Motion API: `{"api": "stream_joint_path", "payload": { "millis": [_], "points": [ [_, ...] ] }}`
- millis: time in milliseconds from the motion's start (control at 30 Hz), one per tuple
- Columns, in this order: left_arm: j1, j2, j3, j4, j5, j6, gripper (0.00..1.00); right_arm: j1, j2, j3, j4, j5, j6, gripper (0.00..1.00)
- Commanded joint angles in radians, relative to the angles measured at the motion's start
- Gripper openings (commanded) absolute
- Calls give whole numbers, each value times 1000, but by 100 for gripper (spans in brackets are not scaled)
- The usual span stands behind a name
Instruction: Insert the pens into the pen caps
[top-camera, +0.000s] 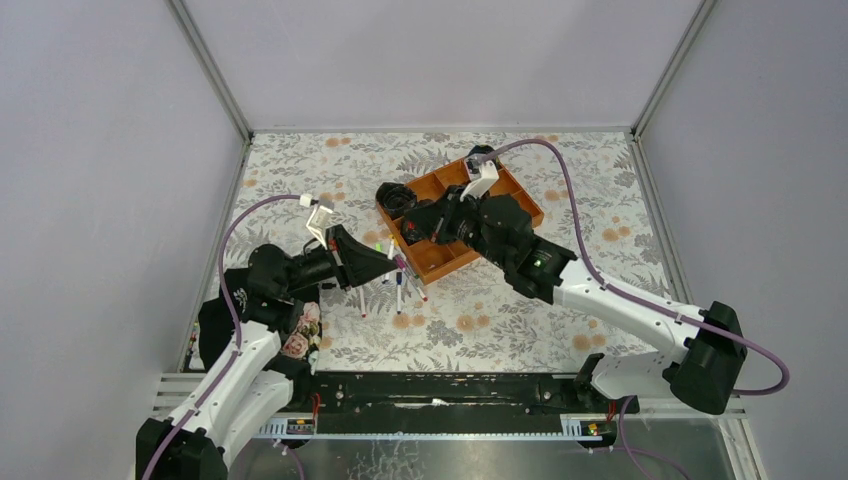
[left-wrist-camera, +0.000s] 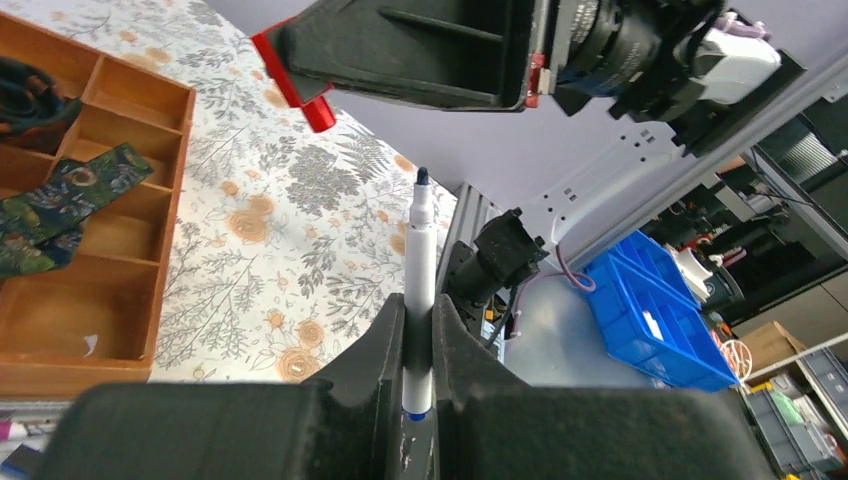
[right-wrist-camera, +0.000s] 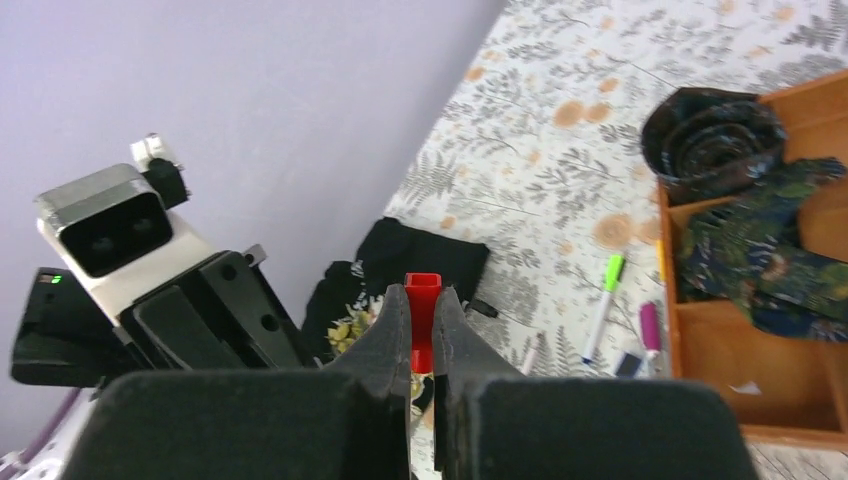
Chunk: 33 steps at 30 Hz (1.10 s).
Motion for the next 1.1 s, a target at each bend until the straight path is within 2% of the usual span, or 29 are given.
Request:
{"api": "stream_joint_path", "payload": {
  "millis": [0, 300, 1067],
  "points": [
    [-27, 4, -9, 134, 68, -40, 0, 5, -29, -52, 283, -93, 59, 0],
    [-32, 19, -3, 119, 63, -37, 0, 4, -21, -66, 386, -181, 85, 0],
    [-32, 26, -4, 101, 30, -31, 0, 6, -41, -125, 409, -234, 136, 0]
  ]
}}
